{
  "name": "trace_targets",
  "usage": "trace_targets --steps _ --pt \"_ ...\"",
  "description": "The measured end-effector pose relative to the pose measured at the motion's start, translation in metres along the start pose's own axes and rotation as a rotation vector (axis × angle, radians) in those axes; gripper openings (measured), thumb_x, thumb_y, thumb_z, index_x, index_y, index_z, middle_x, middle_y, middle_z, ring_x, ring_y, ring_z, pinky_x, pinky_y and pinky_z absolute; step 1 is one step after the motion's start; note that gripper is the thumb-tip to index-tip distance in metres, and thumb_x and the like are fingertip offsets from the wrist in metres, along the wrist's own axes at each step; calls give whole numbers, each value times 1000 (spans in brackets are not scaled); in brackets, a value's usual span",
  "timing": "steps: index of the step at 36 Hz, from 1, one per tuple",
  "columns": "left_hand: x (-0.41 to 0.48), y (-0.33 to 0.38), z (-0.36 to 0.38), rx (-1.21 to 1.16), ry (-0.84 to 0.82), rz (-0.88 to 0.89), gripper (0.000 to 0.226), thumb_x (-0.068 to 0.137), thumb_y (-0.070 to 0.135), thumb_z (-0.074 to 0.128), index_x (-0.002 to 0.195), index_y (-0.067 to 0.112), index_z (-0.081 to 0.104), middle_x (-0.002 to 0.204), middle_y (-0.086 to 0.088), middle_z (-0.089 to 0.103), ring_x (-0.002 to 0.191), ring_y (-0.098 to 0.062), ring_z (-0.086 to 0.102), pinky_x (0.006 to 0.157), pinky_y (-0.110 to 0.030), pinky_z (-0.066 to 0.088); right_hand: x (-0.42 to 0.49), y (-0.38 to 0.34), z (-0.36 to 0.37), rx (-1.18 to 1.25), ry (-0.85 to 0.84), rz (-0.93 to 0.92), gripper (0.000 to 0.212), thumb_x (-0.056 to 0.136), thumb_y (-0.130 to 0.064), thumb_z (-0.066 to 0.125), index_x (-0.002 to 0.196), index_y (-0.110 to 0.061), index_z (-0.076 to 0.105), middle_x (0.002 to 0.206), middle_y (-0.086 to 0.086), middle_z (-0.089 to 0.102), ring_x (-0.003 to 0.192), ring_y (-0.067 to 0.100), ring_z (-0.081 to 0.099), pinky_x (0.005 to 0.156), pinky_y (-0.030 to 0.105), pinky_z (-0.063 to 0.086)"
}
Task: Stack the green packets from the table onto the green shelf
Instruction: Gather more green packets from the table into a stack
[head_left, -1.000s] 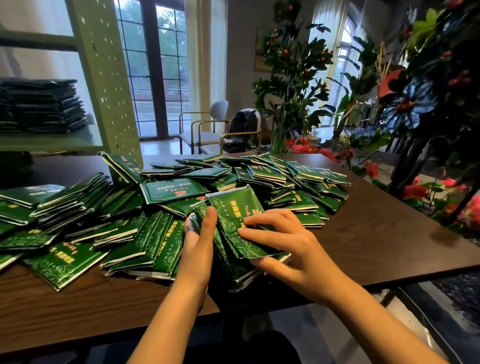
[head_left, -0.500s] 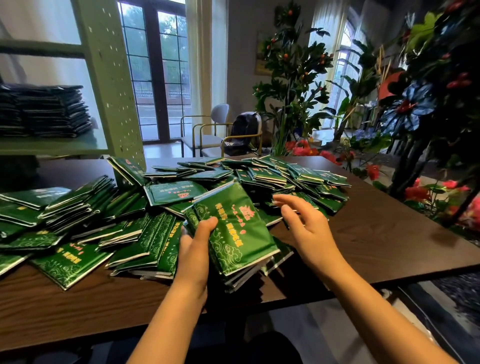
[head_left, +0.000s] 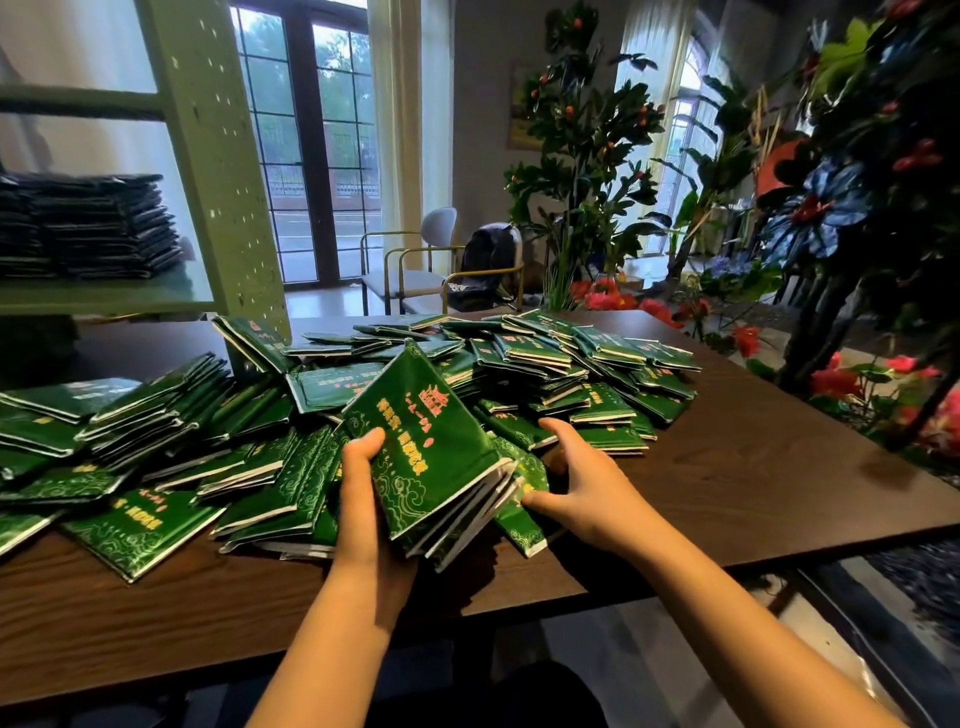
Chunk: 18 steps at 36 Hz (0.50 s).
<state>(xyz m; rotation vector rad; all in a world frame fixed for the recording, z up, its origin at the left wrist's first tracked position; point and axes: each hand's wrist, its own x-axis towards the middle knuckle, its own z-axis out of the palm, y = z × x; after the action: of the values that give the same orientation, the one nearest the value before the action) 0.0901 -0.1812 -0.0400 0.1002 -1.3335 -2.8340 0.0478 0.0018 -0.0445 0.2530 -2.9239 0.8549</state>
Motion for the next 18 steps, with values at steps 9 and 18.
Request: trace_targets --steps 9,18 --pt "-2 1 2 5 7 17 40 97 37 38 87 13 68 71 -4 73 58 -17 70 54 -25 57 -12 3 -14 270 45 -56 78 82 -8 71 145 -28 30 123 1 53 122 18 48 91 21 38" --pt "-1 2 4 105 74 56 34 97 33 41 97 10 67 74 -4 74 61 -16 70 50 -20 55 -12 19 -31 687 156 38 56 78 -3 74 125 -27 55 126 4 56 117 20 56 96 44 50"
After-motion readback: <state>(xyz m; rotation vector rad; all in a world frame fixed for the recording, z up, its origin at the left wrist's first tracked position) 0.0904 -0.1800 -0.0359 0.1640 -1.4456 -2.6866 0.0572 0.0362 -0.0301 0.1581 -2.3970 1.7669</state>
